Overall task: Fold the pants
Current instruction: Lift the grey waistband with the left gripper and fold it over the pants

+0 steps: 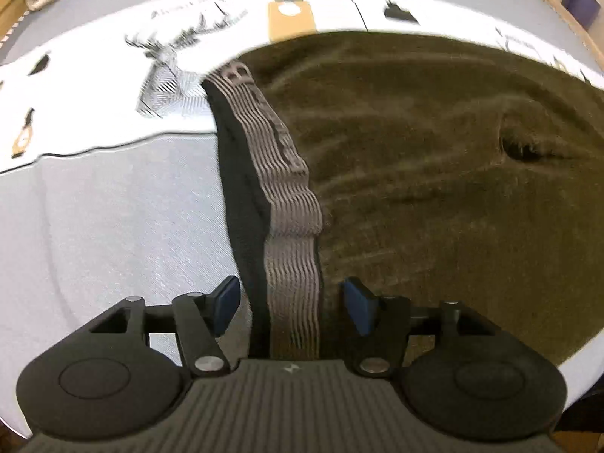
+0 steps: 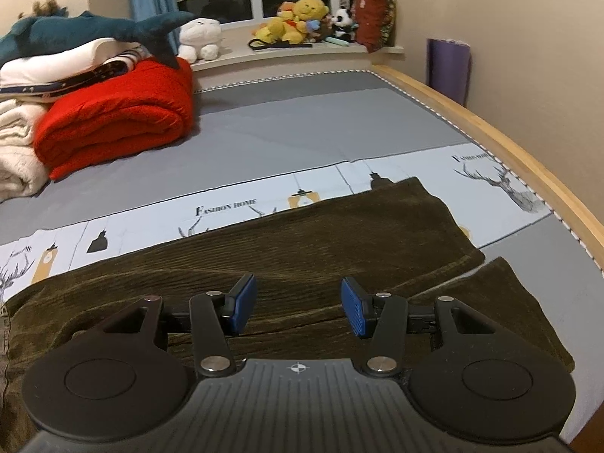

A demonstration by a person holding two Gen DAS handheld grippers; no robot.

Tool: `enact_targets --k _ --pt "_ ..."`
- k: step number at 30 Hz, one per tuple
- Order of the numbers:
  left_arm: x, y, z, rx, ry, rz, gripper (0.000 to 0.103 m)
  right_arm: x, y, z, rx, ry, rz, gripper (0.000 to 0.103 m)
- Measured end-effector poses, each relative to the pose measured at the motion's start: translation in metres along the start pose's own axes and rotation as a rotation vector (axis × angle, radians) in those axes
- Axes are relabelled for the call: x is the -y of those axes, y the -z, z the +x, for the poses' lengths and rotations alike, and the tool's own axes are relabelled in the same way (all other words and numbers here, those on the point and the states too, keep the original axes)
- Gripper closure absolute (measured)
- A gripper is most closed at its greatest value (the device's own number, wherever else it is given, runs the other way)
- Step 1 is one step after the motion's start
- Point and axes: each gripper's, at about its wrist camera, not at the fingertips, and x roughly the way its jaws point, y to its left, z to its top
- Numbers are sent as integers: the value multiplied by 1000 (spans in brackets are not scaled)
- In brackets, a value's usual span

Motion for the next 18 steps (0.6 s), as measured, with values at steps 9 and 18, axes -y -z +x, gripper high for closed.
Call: enact_targets --k 9,18 --pt "30 10 17 -47 -123 243 63 -5 7 -7 3 22 -115 51" --pt "19 15 12 -100 -156 248 80 15 9 -6 -14 43 -63 51"
